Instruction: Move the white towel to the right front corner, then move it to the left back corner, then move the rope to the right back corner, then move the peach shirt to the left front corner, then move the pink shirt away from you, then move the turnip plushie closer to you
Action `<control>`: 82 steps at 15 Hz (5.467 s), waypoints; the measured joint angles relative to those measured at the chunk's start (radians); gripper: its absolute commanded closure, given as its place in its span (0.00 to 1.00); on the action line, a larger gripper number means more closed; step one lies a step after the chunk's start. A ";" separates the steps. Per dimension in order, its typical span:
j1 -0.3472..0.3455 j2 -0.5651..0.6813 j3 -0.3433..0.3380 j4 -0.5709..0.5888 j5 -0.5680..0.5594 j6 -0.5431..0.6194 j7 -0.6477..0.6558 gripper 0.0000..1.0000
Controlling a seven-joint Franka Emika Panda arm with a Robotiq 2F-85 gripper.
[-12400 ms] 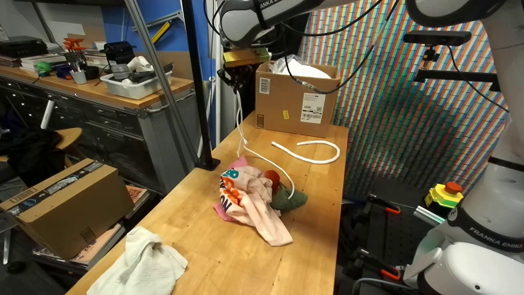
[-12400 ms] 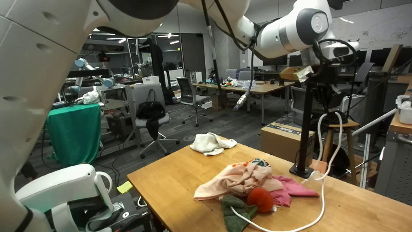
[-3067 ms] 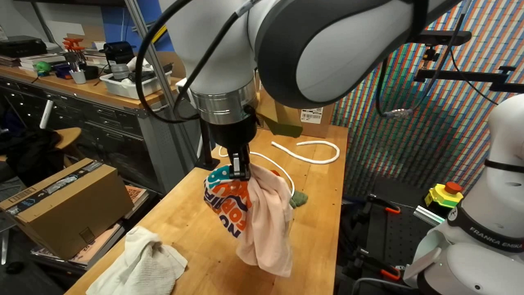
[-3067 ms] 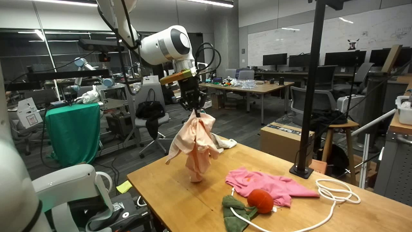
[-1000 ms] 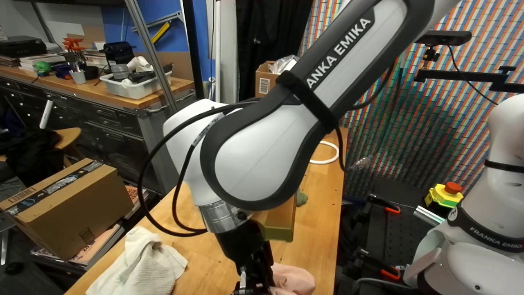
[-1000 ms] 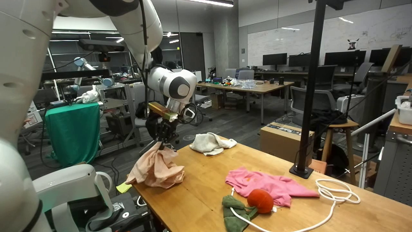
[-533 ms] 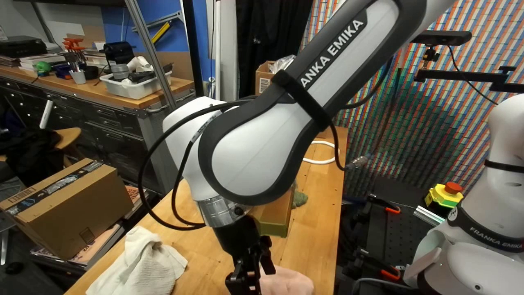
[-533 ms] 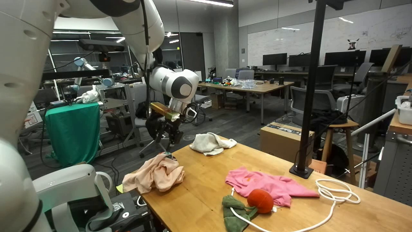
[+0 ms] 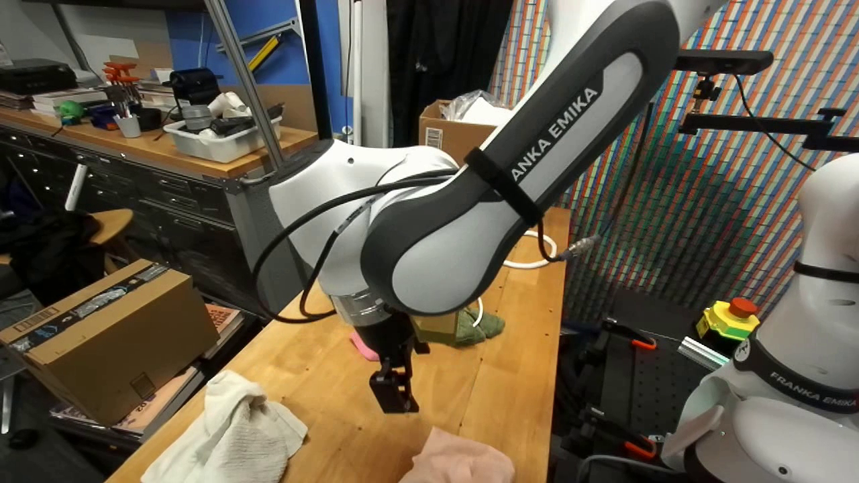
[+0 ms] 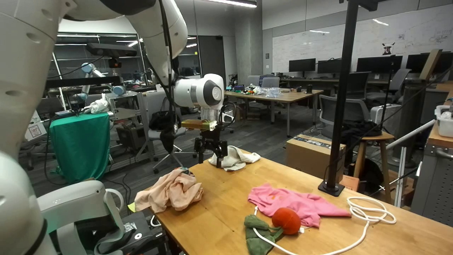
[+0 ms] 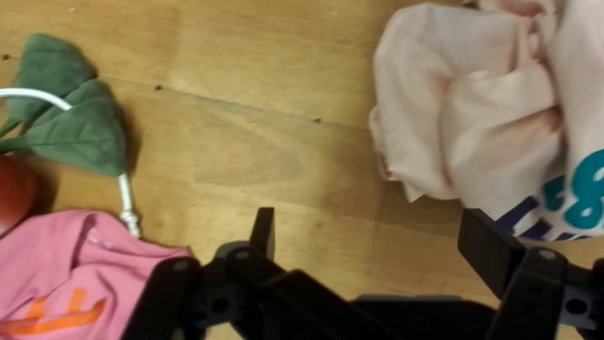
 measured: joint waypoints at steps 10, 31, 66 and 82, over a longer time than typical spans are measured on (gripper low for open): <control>-0.042 -0.005 -0.169 -0.006 -0.210 0.151 0.185 0.00; -0.211 0.222 -0.211 0.132 0.008 0.322 0.118 0.00; -0.257 0.410 -0.122 0.303 0.108 0.317 -0.103 0.00; -0.160 0.578 -0.163 0.615 0.108 0.263 0.128 0.00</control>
